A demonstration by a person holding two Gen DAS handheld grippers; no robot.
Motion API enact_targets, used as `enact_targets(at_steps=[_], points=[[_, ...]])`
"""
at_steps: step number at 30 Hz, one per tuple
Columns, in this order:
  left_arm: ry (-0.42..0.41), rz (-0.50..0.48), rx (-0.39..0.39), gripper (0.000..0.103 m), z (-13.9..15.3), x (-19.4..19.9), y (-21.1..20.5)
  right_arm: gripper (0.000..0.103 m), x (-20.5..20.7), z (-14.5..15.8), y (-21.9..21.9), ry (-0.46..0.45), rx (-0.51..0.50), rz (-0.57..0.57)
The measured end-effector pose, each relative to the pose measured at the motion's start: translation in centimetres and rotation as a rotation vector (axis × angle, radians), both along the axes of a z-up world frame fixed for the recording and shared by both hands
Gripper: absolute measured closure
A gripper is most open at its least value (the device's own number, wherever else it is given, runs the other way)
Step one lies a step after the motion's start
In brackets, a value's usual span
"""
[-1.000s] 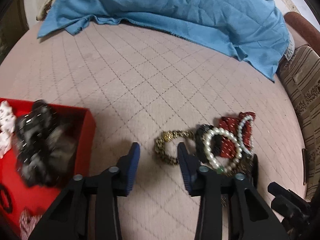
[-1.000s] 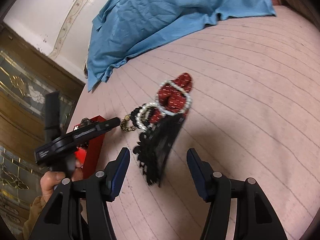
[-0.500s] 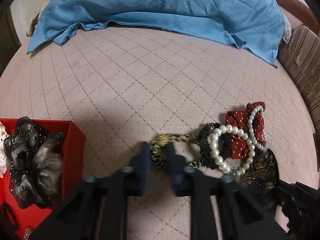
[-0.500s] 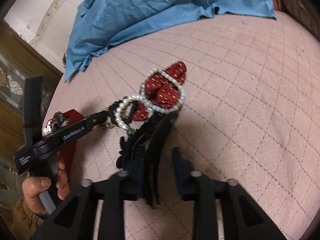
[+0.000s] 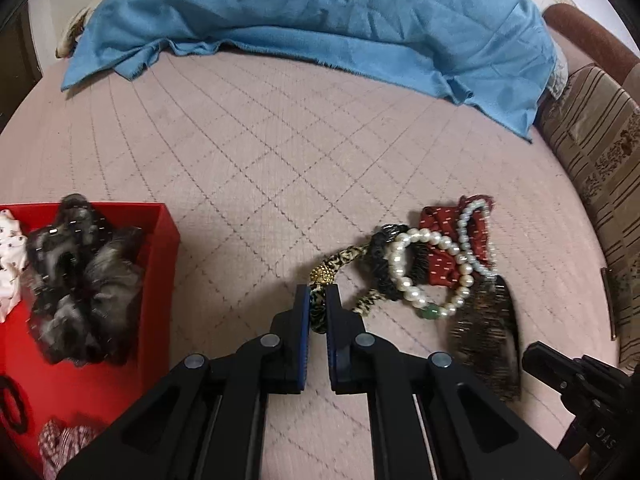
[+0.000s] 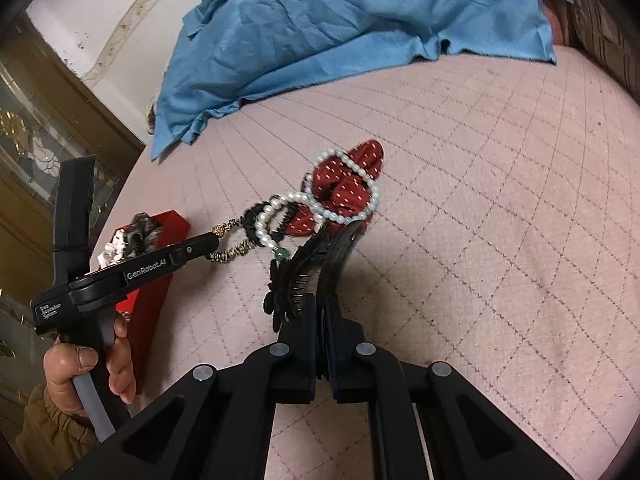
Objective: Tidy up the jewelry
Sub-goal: 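Grasp the gold beaded bracelet with left gripper while right grasps black claw clip, then carry the bracelet and claw clip into the red tray and release both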
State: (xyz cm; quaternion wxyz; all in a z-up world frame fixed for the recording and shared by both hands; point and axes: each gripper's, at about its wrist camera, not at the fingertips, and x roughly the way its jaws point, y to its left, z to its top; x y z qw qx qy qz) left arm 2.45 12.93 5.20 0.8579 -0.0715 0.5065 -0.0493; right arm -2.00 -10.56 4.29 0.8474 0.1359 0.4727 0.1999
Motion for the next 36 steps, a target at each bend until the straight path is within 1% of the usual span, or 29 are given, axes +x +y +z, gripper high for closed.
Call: enact_targets(at_steps=[7,10,12,13,14,15,16,18,19,21,22,23,24,27,32,36], points=[[-0.073,0.031,-0.07,0.096,4.0,-4.0,1.1,0.099,-1.5,1.3,0.4,-0.031,0.005,0.016],[-0.098,0.047,-0.09,0.096,5.4,-5.5,1.7,0.098,-1.7,1.3,0.5,-0.025,0.015,0.027],[-0.107,0.054,-0.105,0.096,6.2,-6.4,2.1,0.097,-1.7,1.0,0.4,-0.016,0.032,0.011],[-0.115,0.057,-0.114,0.096,6.5,-7.0,2.3,0.086,-1.6,1.0,0.3,-0.012,0.039,0.004],[-0.12,0.059,-0.119,0.096,6.8,-7.4,2.4,0.066,-1.5,1.0,0.4,-0.018,0.042,-0.002],[-0.124,0.06,-0.122,0.096,6.9,-7.7,2.5,0.055,-1.4,1.2,0.5,-0.033,0.039,-0.007],[-0.126,0.061,-0.124,0.096,6.9,-8.0,2.6,0.048,-1.3,1.2,0.9,-0.052,0.027,-0.007],[-0.127,0.061,-0.125,0.096,7.1,-8.5,2.6,0.048,-0.7,1.0,1.5,-0.058,-0.007,0.003],[-0.128,0.062,-0.123,0.096,7.1,-8.6,2.7,0.05,-0.2,0.6,2.0,-0.051,-0.031,0.007],[-0.128,0.068,-0.126,0.096,7.1,-9.0,2.9,0.069,0.7,-0.2,2.5,-0.036,-0.061,0.007],[-0.128,0.071,-0.127,0.096,7.2,-9.1,3.0,0.089,1.3,-0.9,2.7,-0.016,-0.077,0.004],[-0.129,0.075,-0.127,0.096,7.3,-9.3,3.2,0.094,1.6,-1.3,2.6,0.0,-0.076,0.005],[-0.133,0.079,-0.126,0.096,7.4,-9.6,3.4,0.095,1.8,-1.6,2.4,0.013,-0.069,-0.001],[-0.148,0.098,-0.119,0.096,7.8,-10.4,4.3,0.098,1.2,-1.2,1.7,0.005,-0.064,-0.008],[-0.172,0.163,-0.123,0.096,8.4,-11.8,7.0,0.098,-0.7,0.9,0.7,-0.02,-0.024,-0.009],[-0.188,0.227,-0.133,0.096,8.8,-13.0,9.7,0.098,-2.1,2.5,1.5,-0.032,0.011,0.018]])
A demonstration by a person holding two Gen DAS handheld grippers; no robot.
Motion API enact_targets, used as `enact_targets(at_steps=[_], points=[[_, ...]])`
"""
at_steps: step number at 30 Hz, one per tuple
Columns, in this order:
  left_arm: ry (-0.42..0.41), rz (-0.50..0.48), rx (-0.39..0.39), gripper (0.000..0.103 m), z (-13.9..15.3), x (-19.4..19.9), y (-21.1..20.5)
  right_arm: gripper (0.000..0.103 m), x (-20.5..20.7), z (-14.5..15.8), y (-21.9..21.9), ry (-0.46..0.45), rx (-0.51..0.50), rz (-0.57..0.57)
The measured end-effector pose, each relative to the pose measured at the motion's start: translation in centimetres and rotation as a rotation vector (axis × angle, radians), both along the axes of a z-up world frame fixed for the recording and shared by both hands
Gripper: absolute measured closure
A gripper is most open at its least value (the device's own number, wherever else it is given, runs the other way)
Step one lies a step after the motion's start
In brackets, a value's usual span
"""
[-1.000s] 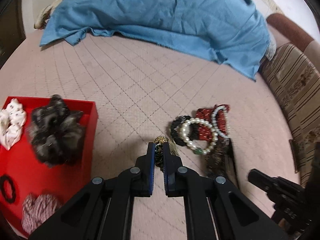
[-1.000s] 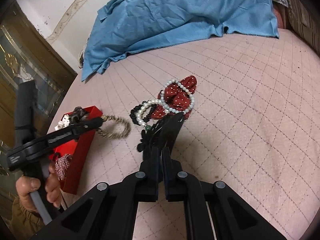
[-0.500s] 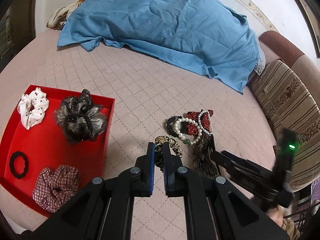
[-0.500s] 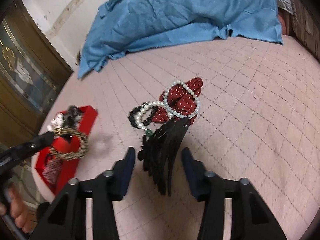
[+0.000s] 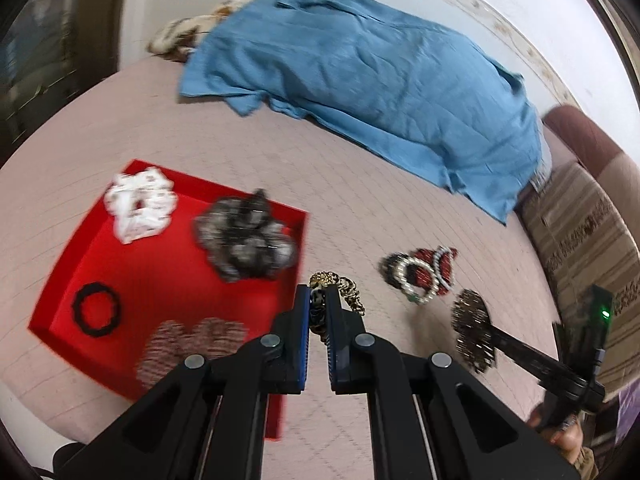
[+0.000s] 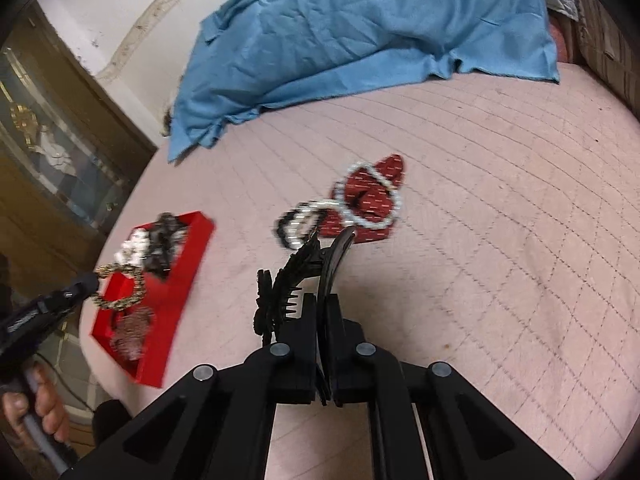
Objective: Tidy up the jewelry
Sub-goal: 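Carry the bracelet and claw clip into the red tray and release both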
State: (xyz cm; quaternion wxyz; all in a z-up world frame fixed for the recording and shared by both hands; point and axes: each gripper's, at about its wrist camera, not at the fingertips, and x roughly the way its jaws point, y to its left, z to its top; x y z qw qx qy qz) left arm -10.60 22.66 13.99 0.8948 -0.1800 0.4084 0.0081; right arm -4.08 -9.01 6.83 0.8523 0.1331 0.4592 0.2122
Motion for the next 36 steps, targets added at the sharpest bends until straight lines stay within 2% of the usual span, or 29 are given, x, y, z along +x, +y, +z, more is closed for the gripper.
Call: enact_targets(at_steps=[6,13,19,23,31,36], points=[[0.0,0.114,-0.042,0.096,-0.6,-1.6,5.4,0.098,-1.5,3.0,4.1,-0.04,0.015,0.11],[0.03,0.209,-0.094,0.096,-2.7,-1.4,11.2,0.098,-2.3,4.8,12.2,-0.07,-0.025,0.283],[0.07,0.284,-0.117,0.096,-5.0,-0.8,14.8,0.098,-2.3,4.2,19.8,-0.079,-0.086,0.408],[0.075,0.32,-0.089,0.096,-5.8,-0.4,16.4,0.098,-1.8,3.4,24.0,-0.077,-0.121,0.465],[0.063,0.36,-0.04,0.096,-6.7,0.8,18.4,0.098,0.6,0.8,29.7,-0.051,-0.174,0.501],[0.041,0.356,-0.036,0.096,-7.3,1.1,18.7,0.098,2.1,-0.7,31.3,0.0,-0.158,0.49]])
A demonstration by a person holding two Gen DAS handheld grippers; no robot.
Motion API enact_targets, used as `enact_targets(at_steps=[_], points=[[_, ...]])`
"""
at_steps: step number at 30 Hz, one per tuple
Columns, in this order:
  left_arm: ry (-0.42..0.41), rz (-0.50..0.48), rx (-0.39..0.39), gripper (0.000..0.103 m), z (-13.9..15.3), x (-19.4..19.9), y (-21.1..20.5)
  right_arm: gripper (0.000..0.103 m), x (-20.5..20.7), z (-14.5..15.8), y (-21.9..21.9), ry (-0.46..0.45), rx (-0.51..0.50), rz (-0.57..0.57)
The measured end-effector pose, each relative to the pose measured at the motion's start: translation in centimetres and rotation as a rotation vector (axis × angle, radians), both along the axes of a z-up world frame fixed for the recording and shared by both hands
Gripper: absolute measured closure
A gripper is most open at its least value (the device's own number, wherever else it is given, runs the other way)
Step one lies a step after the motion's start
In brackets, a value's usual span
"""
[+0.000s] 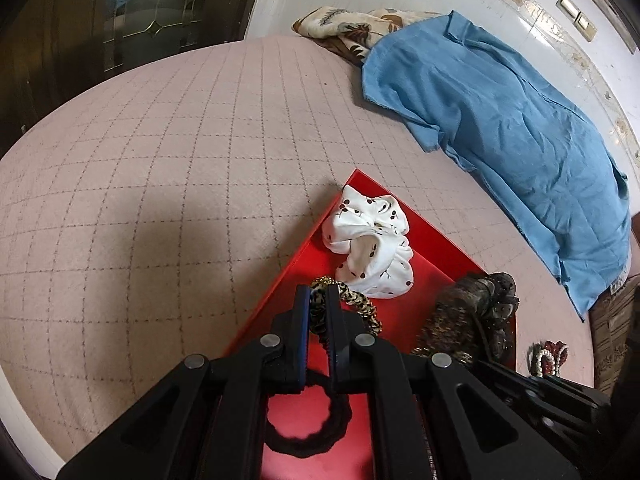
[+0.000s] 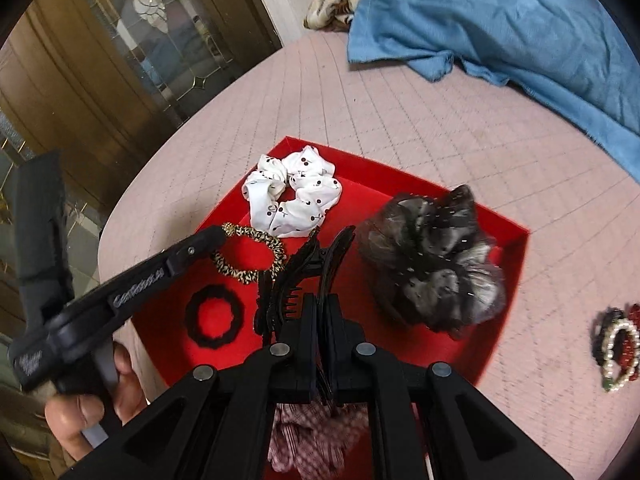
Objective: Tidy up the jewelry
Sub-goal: 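Carry the bracelet and claw clip into the red tray and release both, then withdraw both open grippers from the tray toward the pearl bracelet pile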
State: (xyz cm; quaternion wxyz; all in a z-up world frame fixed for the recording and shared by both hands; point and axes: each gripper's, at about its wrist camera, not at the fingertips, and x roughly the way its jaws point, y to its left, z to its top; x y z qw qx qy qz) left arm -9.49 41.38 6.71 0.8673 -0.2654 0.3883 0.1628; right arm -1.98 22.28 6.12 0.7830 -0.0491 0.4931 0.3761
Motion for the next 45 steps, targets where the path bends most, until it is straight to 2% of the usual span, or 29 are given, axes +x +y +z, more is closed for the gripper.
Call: enact_targets(at_steps=[7,12,13,14,15,16,17,22,27,32,39,45], points=[[-0.064,-0.001,-0.036,0.096,0.0,-0.5,0.5,0.096,0.2,-1.1,0.8,0.012,-0.006,0.003],[-0.098,-0.003,-0.019,0.088,0.4,-0.8,0.1,0.094,0.3,-1.2,0.8,0.014,0.008,-0.002],[-0.108,0.0,-0.014,0.083,0.5,-1.0,0.1,0.091,0.2,-1.0,0.8,0.01,0.011,-0.004],[-0.117,0.004,-0.01,0.076,0.7,-1.1,0.0,0.084,0.2,-0.9,0.6,0.006,0.015,-0.007],[-0.129,0.011,-0.004,0.072,0.8,-1.4,0.0,0.08,0.2,-0.7,0.5,0.005,0.022,-0.007],[-0.14,0.016,-0.001,0.068,1.0,-1.6,-0.1,0.07,0.1,-0.4,0.2,0.002,0.033,-0.011],[-0.147,0.02,0.001,0.067,1.1,-1.7,-0.1,0.065,0.1,-0.1,0.0,-0.002,0.039,-0.015],[-0.142,0.032,0.033,0.066,1.3,-2.0,-0.4,0.063,-0.6,1.4,-1.9,-0.01,0.075,-0.027],[-0.109,0.022,0.069,0.065,1.6,-2.0,-1.4,0.058,-2.1,2.3,-5.5,-0.02,0.088,-0.052],[-0.093,0.021,0.093,0.063,3.0,-3.3,-3.2,0.056,-3.6,2.3,-11.0,-0.016,0.089,-0.126],[-0.08,-0.045,0.129,0.059,6.0,-4.8,-7.3,0.054,-4.4,1.4,-18.2,0.014,0.107,-0.262],[-0.065,-0.124,0.214,0.056,8.2,-5.3,-12.3,0.054,-5.2,1.2,-22.4,0.005,0.122,-0.328]])
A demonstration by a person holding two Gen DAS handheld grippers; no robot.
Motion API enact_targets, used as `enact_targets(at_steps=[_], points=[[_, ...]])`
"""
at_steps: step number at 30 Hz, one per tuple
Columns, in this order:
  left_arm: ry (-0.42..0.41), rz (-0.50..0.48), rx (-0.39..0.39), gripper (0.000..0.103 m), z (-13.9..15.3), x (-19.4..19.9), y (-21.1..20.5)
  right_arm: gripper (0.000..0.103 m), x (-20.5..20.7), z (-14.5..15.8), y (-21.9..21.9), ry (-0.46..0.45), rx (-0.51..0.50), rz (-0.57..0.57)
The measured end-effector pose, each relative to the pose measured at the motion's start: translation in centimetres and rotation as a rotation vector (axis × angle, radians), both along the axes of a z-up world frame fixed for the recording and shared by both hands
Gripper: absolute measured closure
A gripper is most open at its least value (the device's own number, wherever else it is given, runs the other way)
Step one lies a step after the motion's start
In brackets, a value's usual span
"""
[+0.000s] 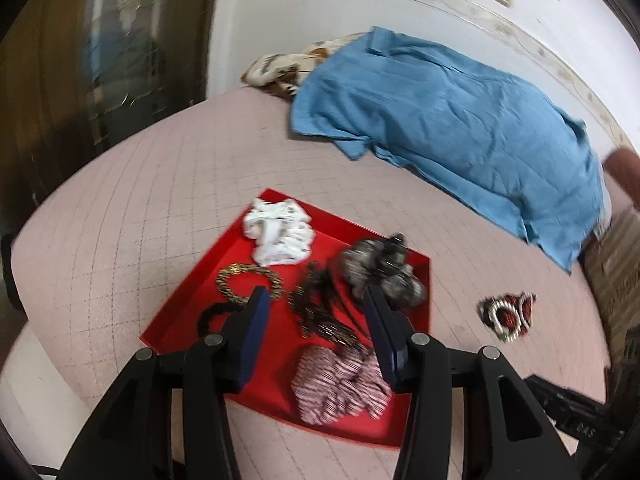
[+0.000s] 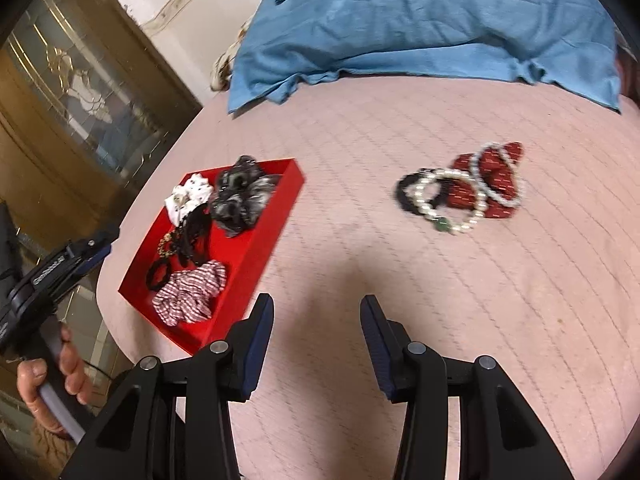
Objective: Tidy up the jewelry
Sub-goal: 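Withdraw both open grippers from the tray toward the pearl bracelet pile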
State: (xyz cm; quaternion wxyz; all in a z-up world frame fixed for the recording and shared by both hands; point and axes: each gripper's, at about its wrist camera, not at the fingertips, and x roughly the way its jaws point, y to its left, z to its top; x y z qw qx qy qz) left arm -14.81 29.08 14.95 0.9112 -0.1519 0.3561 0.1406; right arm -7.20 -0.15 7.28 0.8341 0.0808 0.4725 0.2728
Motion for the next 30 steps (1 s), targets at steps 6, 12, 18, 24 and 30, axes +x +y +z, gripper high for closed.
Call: enact_targets(at_steps=[6,12,18,24,30], points=[[0.023,-0.081,0.054,0.053,0.7,0.1,-4.4,0.051,-0.9,0.1,-3.2,-0.031,-0.005,-0.045],[0.079,-0.142,0.08,0.053,0.0,0.5,-7.7,0.05,-1.3,-0.6,-6.7,-0.033,0.005,-0.107],[0.115,-0.197,0.107,0.053,-0.6,0.5,-10.7,0.05,-1.2,-1.4,-9.7,-0.019,0.018,-0.164],[0.139,-0.273,0.093,0.053,-1.1,0.8,-13.0,0.05,-1.1,-2.2,-11.4,-0.005,0.032,-0.19],[0.153,-0.352,0.031,0.053,-1.7,2.2,-14.7,0.05,-0.5,-2.9,-12.6,0.004,0.035,-0.21]])
